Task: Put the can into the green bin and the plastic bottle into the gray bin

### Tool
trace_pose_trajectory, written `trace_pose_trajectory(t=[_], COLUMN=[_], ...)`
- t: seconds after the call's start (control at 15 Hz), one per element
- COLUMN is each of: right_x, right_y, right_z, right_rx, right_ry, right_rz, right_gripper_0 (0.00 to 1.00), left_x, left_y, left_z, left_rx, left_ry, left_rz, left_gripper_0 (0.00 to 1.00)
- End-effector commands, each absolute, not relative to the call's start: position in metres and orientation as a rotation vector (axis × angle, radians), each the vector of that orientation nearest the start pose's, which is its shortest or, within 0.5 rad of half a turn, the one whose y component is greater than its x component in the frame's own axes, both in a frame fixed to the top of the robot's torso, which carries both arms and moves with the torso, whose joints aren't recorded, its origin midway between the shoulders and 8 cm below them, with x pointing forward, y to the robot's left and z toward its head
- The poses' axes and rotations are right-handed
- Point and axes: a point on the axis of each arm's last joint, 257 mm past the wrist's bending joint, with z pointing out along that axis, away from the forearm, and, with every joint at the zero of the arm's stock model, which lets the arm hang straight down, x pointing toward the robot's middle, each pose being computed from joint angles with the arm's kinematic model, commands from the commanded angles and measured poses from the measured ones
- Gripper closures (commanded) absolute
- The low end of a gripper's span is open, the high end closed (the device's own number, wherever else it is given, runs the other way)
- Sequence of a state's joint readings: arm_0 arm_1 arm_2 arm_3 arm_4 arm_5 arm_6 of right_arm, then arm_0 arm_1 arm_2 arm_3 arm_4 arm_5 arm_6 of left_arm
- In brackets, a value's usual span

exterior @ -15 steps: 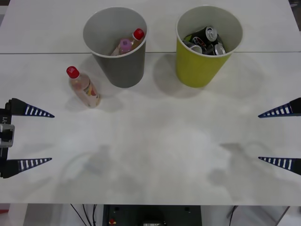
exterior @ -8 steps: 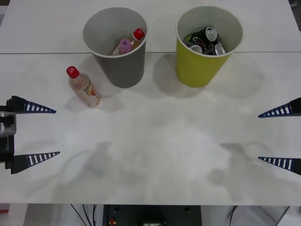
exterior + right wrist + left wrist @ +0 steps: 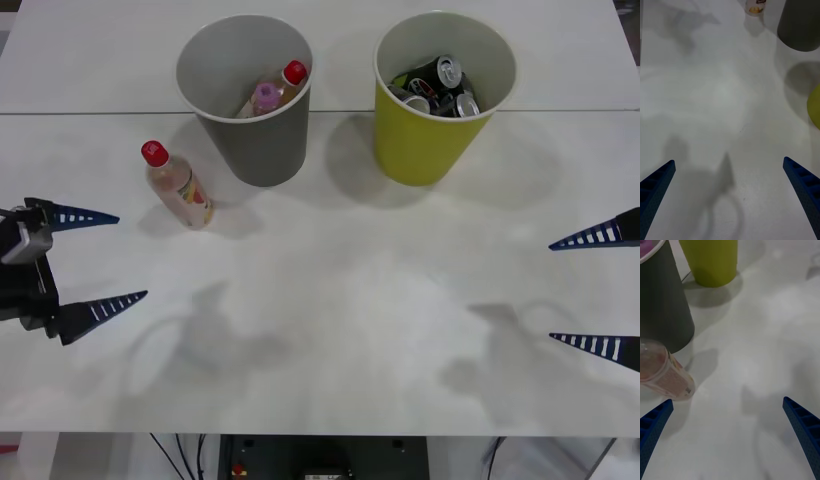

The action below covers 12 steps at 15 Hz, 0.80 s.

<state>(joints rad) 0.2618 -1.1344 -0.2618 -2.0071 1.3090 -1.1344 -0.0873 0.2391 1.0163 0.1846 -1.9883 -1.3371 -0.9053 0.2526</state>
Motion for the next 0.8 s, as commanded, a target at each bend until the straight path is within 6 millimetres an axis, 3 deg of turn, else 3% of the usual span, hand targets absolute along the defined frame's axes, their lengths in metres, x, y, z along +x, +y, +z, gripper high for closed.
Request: trace_pose_trajectory(t=[0.07, 0.47, 0.8], right_x=[0.341, 0.341, 0.341], right_y=[-0.286, -0.286, -0.286], right_z=[-0.167, -0.167, -0.167], right_rx=[-1.634, -1.634, -1.634], right_ry=[1.596, 1.596, 1.596], right_rz=[0.209, 0.209, 0.209], right_gripper_0=[0.0, 0.0, 0.0], left_x=[0.397, 0.412, 0.425], left_y=[0.273, 0.279, 0.284], left_z=[-0.164, -0.154, -0.161], left_rx=[1.12, 0.928, 0.815], left_ry=[1.722, 1.736, 1.659], left_rz=[-0.248, -0.293, -0.305], left_gripper_0=[0.0, 0.0, 0.0])
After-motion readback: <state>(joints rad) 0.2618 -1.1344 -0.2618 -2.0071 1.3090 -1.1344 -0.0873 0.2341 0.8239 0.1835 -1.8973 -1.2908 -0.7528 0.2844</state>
